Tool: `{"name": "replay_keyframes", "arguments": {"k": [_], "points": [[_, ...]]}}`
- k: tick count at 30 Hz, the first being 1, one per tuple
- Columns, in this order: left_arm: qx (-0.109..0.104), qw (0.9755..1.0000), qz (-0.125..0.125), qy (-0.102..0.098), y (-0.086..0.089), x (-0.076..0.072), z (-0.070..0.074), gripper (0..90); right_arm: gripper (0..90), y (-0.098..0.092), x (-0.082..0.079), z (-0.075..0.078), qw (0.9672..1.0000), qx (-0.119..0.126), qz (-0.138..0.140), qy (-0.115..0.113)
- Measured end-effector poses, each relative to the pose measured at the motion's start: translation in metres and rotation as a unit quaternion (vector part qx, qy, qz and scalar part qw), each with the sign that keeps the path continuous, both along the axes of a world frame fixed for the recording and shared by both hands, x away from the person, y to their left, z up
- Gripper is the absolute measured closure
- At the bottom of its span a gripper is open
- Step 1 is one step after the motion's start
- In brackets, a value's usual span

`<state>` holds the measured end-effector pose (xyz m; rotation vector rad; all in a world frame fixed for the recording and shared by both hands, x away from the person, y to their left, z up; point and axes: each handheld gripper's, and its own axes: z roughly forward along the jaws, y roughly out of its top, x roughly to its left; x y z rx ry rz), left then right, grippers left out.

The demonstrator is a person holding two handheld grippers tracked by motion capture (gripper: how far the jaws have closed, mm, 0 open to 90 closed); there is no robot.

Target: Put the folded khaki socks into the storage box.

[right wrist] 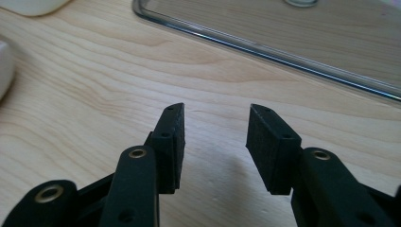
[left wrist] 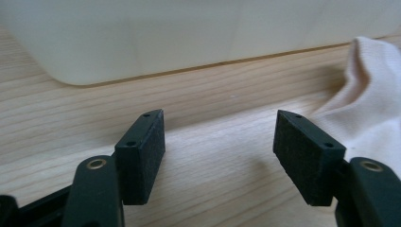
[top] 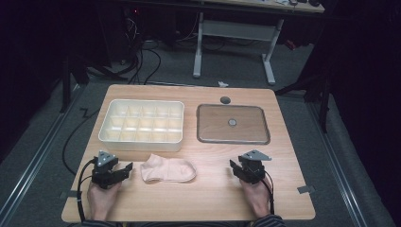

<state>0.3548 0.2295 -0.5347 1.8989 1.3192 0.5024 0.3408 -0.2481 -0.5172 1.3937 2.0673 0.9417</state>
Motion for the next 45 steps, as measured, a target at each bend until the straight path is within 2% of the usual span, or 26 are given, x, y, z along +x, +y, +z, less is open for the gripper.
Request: {"name": "replay_keyframes", "arguments": {"k": [3, 7, 13, 18, 24, 33, 45], "points": [[-0.021, 0.9996, -0.018, 0.003, -0.004, -0.001, 0.001, 36.6, 57.7, 0.006, -0.002, 0.001, 0.9999, 0.005, 0.008, 0.012], [-0.019, 0.9992, -0.034, 0.005, -0.013, -0.002, 0.006, 35.7, 57.7, 0.011, -0.006, 0.002, 0.9996, 0.013, 0.022, 0.013], [-0.030, 0.9980, -0.056, 0.007, -0.019, -0.002, 0.012, 35.2, 58.5, 0.022, -0.010, 0.002, 0.9985, 0.022, 0.047, 0.019], [-0.048, 0.9966, -0.067, 0.011, -0.027, -0.003, 0.013, 34.3, 59.4, 0.038, -0.013, 0.003, 0.9965, 0.031, 0.075, 0.021], [-0.045, 0.9961, -0.073, 0.019, -0.033, -0.002, 0.011, 33.3, 59.9, 0.052, -0.013, 0.006, 0.9945, 0.028, 0.099, 0.018], [-0.044, 0.9956, -0.077, 0.030, -0.040, 0.000, 0.009, 32.1, 59.8, 0.068, -0.011, 0.006, 0.9911, 0.043, 0.125, 0.019], [-0.022, 0.9963, -0.077, 0.032, -0.051, 0.000, 0.005, 33.7, 59.2, 0.094, -0.006, 0.011, 0.9863, 0.051, 0.156, 0.015]]}}
